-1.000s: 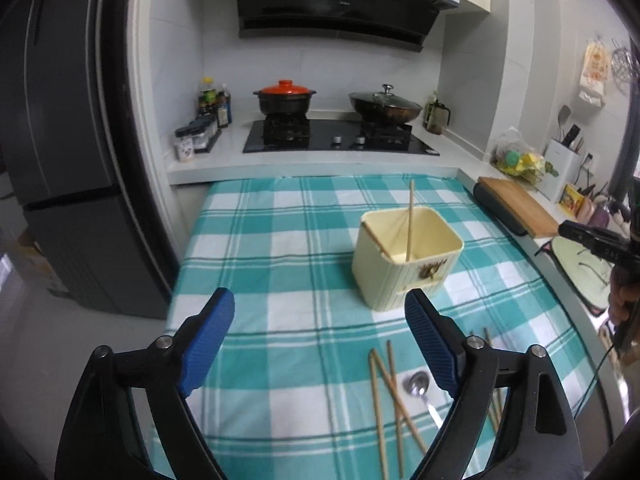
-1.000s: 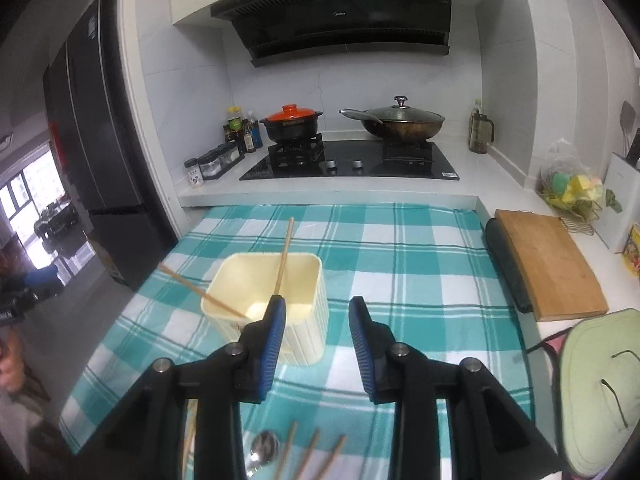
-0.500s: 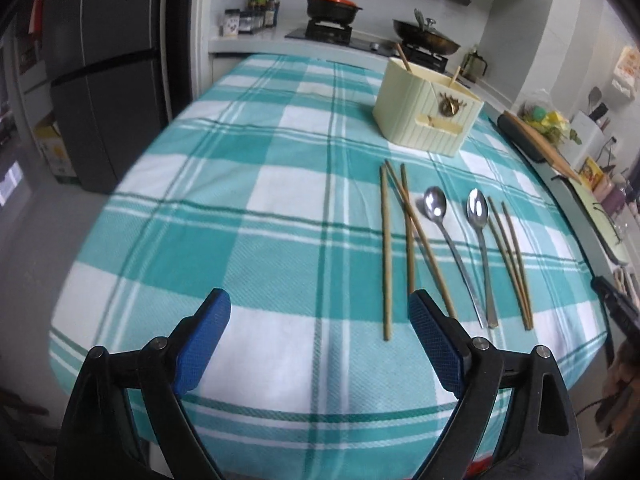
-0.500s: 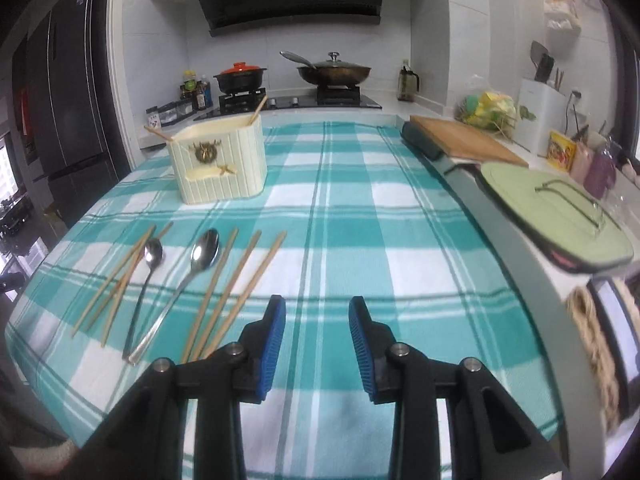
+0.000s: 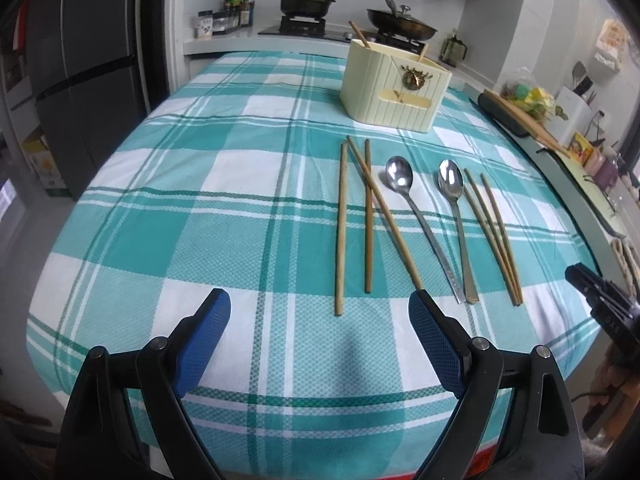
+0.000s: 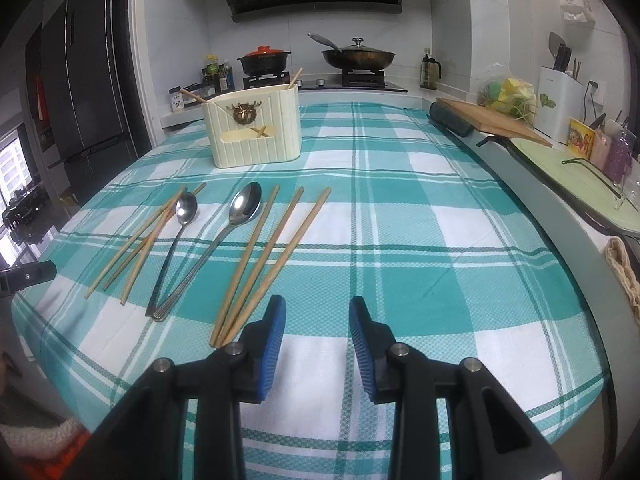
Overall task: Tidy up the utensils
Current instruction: 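Move both open tools back over the remaining chopsticks and spoons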
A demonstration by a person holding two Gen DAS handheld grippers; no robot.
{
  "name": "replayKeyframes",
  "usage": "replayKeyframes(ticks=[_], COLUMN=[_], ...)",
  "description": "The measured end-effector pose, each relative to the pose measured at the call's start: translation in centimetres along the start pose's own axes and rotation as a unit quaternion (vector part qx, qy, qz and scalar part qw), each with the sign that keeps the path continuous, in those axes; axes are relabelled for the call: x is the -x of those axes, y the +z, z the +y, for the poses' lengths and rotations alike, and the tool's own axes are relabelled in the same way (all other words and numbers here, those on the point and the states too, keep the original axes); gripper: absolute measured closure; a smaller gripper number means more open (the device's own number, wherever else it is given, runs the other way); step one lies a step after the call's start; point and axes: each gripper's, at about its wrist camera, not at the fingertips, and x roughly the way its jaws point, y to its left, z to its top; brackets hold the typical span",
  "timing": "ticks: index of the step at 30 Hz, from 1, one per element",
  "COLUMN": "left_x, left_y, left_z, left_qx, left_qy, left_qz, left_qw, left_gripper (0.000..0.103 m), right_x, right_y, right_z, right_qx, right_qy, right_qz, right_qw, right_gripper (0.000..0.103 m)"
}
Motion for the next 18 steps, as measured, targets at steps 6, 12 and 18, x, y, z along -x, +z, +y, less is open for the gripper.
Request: replayKeyframes(ticks=[6,12,18], left_x=[-0.1,-0.5,-0.4], left_y=[-0.3,-0.6,-0.5], left_z=[0.5,0.4,0.6], left_qx=[0.008,0.004,0.005], left_qy=[0.001,0.011,0.017], left_qz=[0.002,0.000,-0.004], left_qw=[1.0000,0.9999,0.9998], left_gripper=[0.011,0.011,0.011], right_x=[-0.4,-1.0,-1.1], right_y=[-0.2,-0.3,-0.1], right_z=[0.3,0.3,0.4], right_qx=[-0.002,-0.010,-0.010], right_qy=[0.003,0.007,0.006], right_qz=[0.015,0.032,0.040], right_qw=[1.000,0.999,0.999], right_gripper=[0.070,0.072,0.074])
